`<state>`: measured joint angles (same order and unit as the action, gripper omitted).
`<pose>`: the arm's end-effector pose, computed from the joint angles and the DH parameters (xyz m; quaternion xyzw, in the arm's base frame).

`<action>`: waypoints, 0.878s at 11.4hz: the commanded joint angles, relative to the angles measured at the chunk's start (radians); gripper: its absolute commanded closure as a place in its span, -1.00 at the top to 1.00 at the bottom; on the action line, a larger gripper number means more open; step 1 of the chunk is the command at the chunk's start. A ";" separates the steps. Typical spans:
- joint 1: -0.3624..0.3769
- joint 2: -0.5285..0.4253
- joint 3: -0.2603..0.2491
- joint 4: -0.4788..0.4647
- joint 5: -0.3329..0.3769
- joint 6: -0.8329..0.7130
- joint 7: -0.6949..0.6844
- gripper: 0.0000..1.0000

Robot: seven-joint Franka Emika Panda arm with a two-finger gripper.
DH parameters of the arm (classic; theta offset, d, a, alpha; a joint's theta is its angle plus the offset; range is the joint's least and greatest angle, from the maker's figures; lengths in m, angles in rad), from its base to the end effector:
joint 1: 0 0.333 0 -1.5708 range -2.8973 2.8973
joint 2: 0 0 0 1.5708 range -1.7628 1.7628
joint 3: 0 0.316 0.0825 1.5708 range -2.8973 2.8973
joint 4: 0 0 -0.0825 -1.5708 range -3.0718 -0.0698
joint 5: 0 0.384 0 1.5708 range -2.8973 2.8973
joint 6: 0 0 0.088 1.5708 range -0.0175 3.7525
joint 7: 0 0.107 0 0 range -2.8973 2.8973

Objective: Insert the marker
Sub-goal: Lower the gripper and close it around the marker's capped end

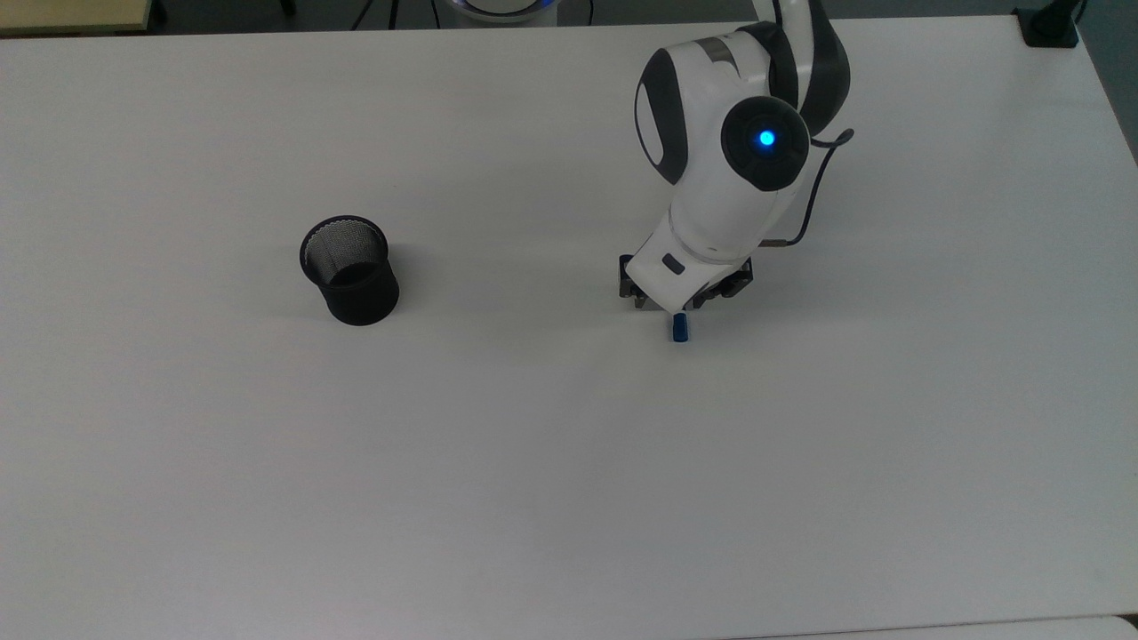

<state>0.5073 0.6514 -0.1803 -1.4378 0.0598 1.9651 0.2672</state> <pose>0.6597 0.2516 0.3040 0.9975 0.0318 -0.0459 0.0439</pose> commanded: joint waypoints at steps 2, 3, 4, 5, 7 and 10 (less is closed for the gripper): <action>0.011 0.039 -0.005 0.026 -0.021 0.054 0.033 -0.27; 0.011 0.039 -0.005 0.026 -0.021 0.054 0.047 -0.42; 0.011 0.039 -0.005 0.026 -0.021 0.055 0.069 -0.54; 0.011 0.039 -0.005 0.026 -0.021 0.055 0.070 -0.60; 0.014 0.036 -0.004 0.026 -0.021 0.051 0.075 -0.80; 0.014 -0.005 -0.002 0.025 -0.032 0.044 0.075 -0.91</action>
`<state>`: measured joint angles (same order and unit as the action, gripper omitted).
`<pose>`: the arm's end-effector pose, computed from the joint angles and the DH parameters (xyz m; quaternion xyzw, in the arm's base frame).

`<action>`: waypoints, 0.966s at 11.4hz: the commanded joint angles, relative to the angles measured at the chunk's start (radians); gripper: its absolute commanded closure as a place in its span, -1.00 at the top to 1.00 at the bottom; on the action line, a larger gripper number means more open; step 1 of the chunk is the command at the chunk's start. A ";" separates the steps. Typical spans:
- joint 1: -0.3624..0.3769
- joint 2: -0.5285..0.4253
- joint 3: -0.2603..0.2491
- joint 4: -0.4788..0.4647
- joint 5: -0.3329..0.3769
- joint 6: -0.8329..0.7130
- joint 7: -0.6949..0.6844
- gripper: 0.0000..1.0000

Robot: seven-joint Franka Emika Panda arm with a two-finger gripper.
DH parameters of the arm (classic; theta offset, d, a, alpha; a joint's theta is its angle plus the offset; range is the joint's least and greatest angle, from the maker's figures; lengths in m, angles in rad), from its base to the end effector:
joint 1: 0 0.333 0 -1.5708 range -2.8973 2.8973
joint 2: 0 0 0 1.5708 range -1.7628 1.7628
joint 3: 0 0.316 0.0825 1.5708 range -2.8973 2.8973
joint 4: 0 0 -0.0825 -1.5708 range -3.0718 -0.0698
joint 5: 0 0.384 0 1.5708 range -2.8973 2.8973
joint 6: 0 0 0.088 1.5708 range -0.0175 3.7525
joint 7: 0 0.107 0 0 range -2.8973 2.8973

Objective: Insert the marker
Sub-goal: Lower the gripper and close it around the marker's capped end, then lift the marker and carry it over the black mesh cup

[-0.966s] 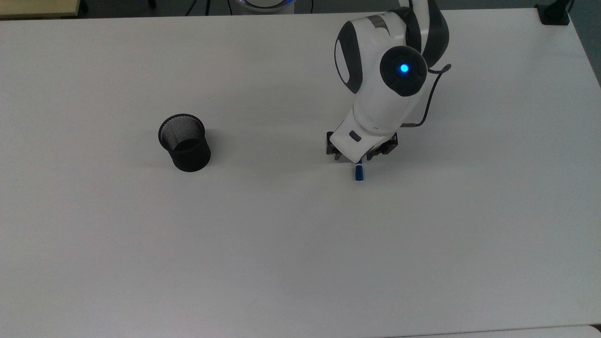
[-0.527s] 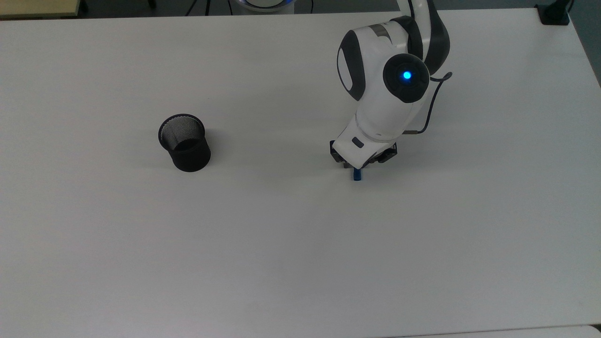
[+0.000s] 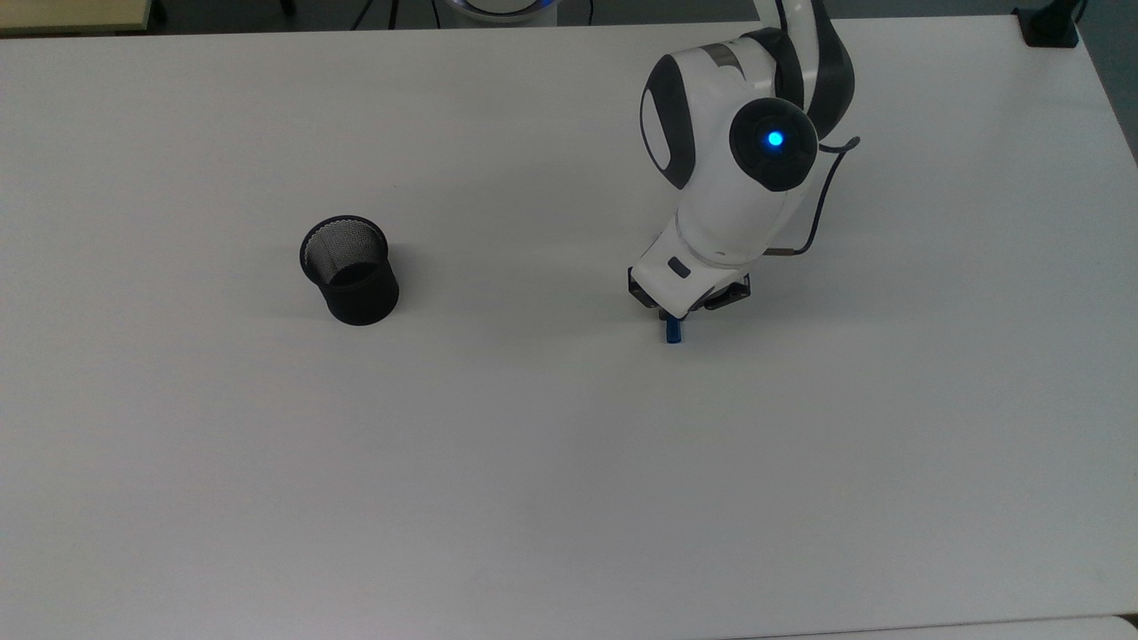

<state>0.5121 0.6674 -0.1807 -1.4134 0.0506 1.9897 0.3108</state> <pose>0.6657 0.2580 0.3057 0.9985 0.0158 -0.0275 0.0447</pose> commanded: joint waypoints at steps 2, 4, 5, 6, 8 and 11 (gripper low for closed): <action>-0.003 -0.115 0.000 -0.012 -0.025 0.017 0.027 -0.96; -0.080 -0.239 0.022 -0.082 -0.023 0.015 -0.013 -1.00; -0.120 -0.291 0.029 -0.103 -0.022 0.014 -0.048 -1.00; -0.168 -0.337 0.029 -0.125 -0.021 0.014 -0.070 -1.00; -0.278 -0.423 0.035 -0.168 -0.020 0.021 -0.154 -1.00; -0.429 -0.517 0.035 -0.234 -0.008 0.027 -0.277 -1.00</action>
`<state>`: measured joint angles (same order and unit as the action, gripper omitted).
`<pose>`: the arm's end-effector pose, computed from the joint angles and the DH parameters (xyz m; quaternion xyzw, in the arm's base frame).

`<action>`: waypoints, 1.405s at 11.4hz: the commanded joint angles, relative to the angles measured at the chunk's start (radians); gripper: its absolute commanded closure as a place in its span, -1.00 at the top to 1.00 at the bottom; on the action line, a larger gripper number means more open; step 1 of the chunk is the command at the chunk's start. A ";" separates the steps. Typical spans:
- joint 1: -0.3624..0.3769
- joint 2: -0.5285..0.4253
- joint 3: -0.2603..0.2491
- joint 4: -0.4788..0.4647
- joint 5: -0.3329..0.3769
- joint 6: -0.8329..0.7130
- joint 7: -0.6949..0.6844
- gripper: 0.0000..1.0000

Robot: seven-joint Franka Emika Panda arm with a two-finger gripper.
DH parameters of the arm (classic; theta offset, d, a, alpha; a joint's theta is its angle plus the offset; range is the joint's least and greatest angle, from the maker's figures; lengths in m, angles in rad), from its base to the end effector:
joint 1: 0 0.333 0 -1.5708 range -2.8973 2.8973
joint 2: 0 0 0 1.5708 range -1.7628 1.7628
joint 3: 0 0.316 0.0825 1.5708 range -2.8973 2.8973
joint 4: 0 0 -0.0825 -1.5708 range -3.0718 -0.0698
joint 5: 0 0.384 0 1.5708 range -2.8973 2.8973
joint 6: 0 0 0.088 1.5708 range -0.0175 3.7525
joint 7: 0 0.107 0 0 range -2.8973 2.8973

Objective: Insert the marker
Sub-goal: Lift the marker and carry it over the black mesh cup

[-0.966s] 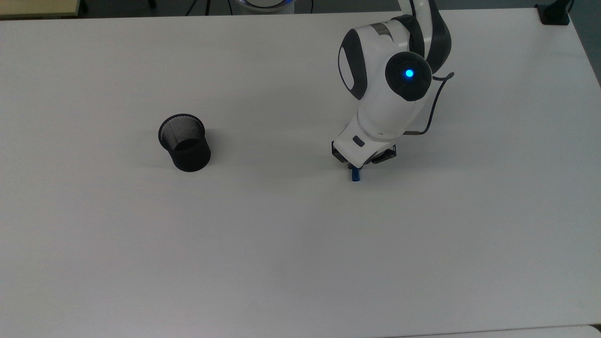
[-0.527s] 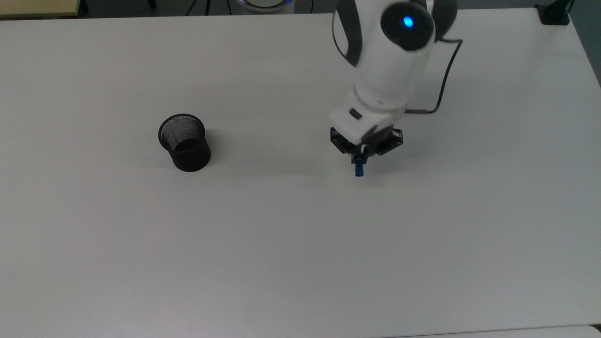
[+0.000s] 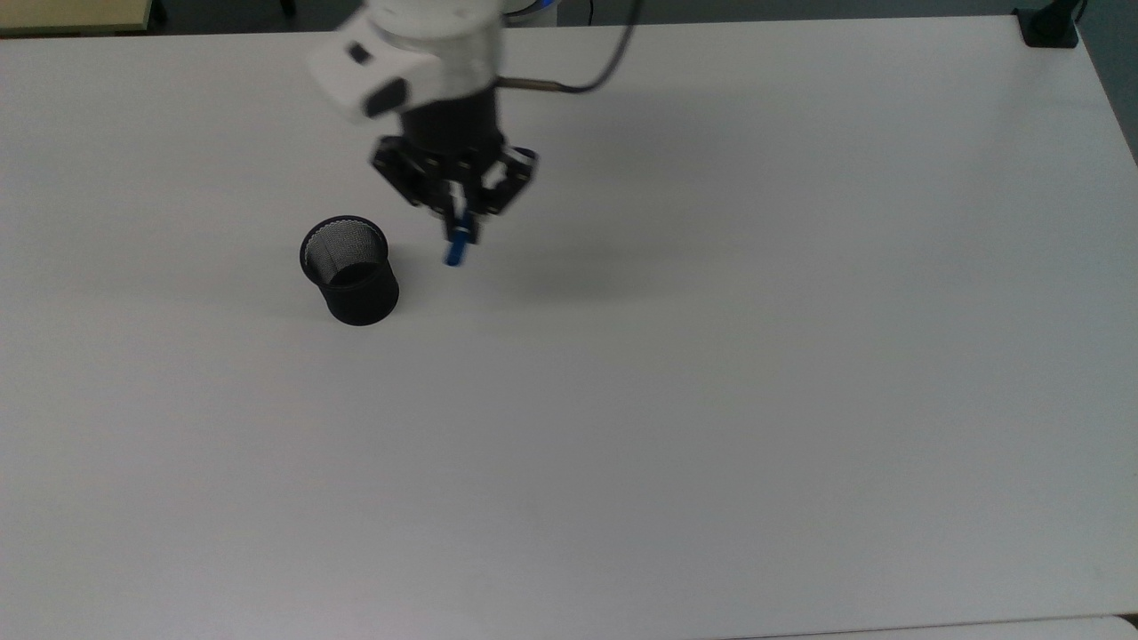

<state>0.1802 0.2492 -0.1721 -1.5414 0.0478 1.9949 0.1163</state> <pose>0.6576 0.0201 0.5309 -0.9930 0.0565 -0.1035 0.0084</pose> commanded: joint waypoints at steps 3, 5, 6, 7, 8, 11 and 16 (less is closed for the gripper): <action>-0.200 -0.097 0.026 -0.150 0.001 0.124 -0.125 -1.00; -0.225 -0.099 0.026 -0.218 0.000 0.278 -0.127 -1.00; -0.229 -0.097 0.025 -0.250 -0.003 0.339 -0.130 -1.00; -0.228 -0.088 0.023 -0.273 -0.003 0.388 -0.136 -1.00; -0.228 -0.079 0.023 -0.282 -0.003 0.424 -0.135 -1.00; -0.214 -0.033 0.023 -0.289 -0.003 0.484 -0.124 -1.00; -0.199 0.024 0.017 -0.289 -0.016 0.505 -0.124 -1.00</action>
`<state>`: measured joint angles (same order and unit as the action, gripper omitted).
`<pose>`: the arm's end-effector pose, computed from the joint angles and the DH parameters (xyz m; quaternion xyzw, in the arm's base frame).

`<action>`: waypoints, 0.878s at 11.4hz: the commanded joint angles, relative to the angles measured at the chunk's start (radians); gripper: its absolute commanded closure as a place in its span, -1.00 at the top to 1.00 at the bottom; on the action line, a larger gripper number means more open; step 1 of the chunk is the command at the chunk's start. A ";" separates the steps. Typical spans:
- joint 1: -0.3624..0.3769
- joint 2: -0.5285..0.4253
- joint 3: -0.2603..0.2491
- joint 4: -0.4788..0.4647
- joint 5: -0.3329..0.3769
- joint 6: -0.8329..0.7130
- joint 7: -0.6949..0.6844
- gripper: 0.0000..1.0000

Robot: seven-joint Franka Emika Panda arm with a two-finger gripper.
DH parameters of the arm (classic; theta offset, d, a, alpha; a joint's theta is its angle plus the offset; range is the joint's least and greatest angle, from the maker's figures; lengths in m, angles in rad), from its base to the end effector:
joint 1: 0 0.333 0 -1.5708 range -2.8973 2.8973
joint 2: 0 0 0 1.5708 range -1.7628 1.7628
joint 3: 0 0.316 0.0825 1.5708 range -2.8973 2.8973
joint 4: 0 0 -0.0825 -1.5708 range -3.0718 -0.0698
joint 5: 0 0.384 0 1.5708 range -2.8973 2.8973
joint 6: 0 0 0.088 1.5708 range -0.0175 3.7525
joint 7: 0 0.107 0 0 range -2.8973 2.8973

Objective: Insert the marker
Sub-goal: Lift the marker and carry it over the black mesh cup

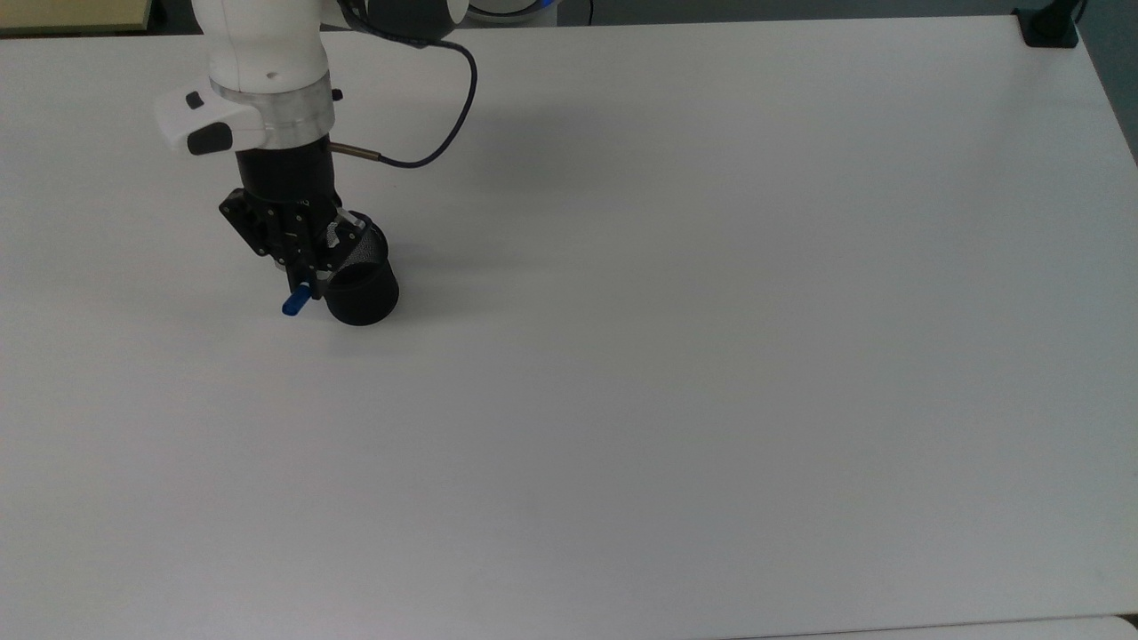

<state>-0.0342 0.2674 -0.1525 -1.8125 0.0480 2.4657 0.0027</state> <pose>0.6500 -0.1150 0.4367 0.9758 -0.1017 0.1925 0.0186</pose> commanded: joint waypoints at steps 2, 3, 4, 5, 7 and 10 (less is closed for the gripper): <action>0.020 0.013 -0.004 -0.016 -0.019 0.035 -0.010 -1.00; 0.020 0.013 -0.004 -0.018 -0.025 0.035 -0.012 -1.00; 0.020 0.013 -0.004 -0.021 -0.036 0.035 -0.012 -1.00; 0.020 0.012 -0.005 -0.027 -0.042 0.033 -0.013 -1.00; 0.020 0.010 -0.013 -0.031 -0.042 0.033 -0.020 -0.93; 0.020 0.006 -0.015 -0.041 -0.042 0.029 -0.026 -0.81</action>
<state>-0.0217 0.2926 -0.1578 -1.8147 0.0203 2.4669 0.0016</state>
